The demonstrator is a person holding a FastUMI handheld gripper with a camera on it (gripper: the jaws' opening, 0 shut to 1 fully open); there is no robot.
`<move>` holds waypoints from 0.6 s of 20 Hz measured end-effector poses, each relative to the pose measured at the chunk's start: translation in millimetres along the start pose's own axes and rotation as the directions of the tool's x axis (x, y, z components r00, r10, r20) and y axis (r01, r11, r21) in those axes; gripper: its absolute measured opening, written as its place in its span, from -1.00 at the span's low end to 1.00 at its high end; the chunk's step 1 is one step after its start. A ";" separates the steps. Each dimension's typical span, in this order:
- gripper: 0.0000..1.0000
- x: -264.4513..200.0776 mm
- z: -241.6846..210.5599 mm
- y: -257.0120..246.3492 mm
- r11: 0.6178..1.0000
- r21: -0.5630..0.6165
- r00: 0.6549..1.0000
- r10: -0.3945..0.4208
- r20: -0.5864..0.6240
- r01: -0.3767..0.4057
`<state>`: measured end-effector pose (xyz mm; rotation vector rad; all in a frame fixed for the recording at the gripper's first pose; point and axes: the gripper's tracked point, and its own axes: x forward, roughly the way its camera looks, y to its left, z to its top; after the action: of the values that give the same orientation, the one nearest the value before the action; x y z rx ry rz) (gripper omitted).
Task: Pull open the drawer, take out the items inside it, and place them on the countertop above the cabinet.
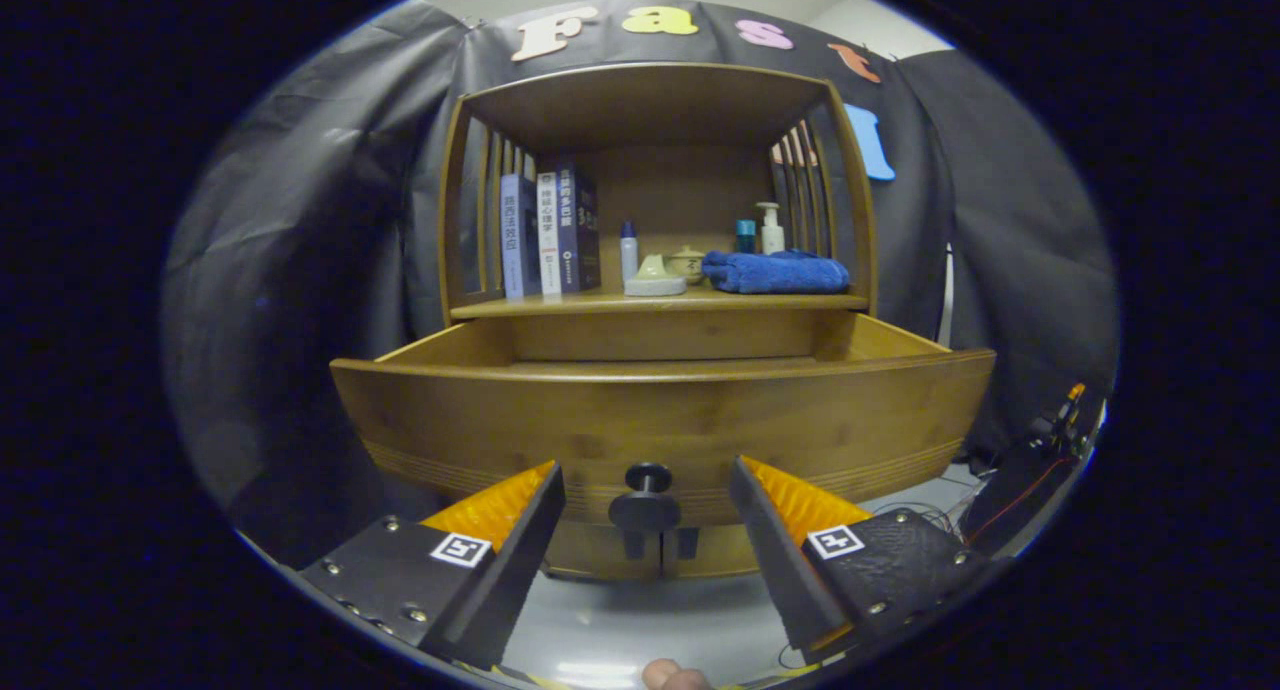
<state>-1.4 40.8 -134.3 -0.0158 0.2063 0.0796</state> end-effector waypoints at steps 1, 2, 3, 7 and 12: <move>0.98 4.2 -3.3 0.4 1.000 0.000 1.000 -0.007 -0.001 0.007; 0.98 9.3 -6.8 5.0 1.000 -0.002 1.000 0.000 0.001 0.000; 0.98 14.9 -8.0 7.6 1.000 -0.005 1.000 0.000 0.004 0.000; 0.90 30.2 -11.0 -2.5 0.998 0.012 0.997 -0.069 0.038 0.069; 0.97 54.6 -10.5 1.7 0.995 0.090 0.997 -0.040 0.067 0.033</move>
<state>49.6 46.4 -155.8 0.0717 0.1405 0.0343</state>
